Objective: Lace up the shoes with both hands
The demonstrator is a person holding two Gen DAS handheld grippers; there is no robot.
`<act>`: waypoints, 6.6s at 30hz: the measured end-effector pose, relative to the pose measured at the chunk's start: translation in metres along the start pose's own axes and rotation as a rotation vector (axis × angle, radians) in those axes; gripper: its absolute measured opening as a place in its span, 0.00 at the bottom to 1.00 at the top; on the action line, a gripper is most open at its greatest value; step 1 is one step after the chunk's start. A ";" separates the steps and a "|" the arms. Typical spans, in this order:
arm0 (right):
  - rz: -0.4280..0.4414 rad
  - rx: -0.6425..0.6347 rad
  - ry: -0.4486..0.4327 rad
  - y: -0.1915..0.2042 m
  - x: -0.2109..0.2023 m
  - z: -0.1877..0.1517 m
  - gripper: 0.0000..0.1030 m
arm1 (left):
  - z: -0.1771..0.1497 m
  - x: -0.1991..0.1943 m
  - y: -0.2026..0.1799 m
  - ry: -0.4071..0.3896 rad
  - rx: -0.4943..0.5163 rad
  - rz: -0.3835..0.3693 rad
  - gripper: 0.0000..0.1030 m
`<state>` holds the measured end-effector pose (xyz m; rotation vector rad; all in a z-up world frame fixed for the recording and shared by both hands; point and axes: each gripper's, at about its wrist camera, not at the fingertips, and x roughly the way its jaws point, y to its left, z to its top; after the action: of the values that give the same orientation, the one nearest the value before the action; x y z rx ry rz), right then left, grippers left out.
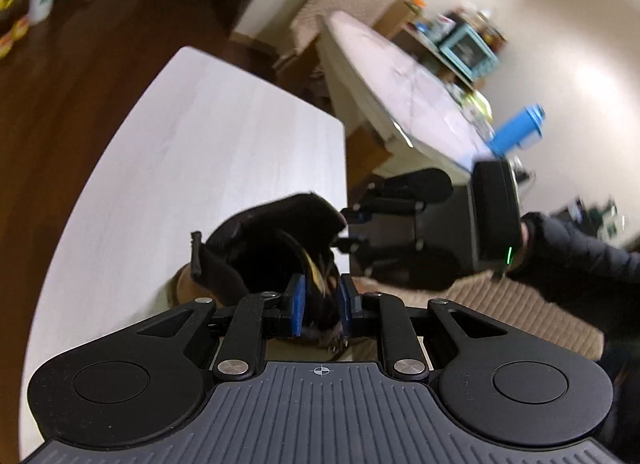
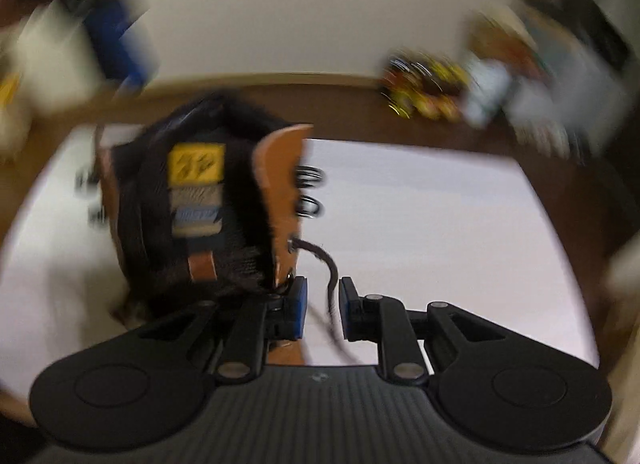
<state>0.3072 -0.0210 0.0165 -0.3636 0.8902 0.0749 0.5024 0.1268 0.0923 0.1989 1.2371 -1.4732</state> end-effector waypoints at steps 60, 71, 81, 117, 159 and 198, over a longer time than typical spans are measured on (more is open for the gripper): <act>-0.133 0.839 0.182 0.058 -0.116 -0.048 0.15 | -0.117 0.105 0.047 0.478 0.650 0.320 0.12; -0.019 1.000 0.162 0.058 -0.101 -0.054 0.15 | -0.110 0.102 0.049 0.478 0.458 0.206 0.02; 0.496 1.602 -0.043 0.068 -0.069 -0.087 0.16 | -0.085 0.027 0.065 0.340 -0.117 -0.119 0.02; 0.795 1.948 -0.206 0.081 -0.030 -0.077 0.04 | -0.096 0.010 0.009 0.340 0.132 -0.181 0.05; 0.747 1.918 -0.209 0.078 -0.055 -0.098 0.04 | -0.095 0.028 -0.030 0.385 0.320 -0.141 0.02; 0.581 1.747 -0.328 -0.007 -0.005 -0.090 0.04 | -0.006 0.017 -0.050 0.218 0.396 0.055 0.11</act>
<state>0.2384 -0.0581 -0.0287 1.4969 0.4438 -0.1204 0.4540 0.1104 0.1057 0.6680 1.0872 -1.6698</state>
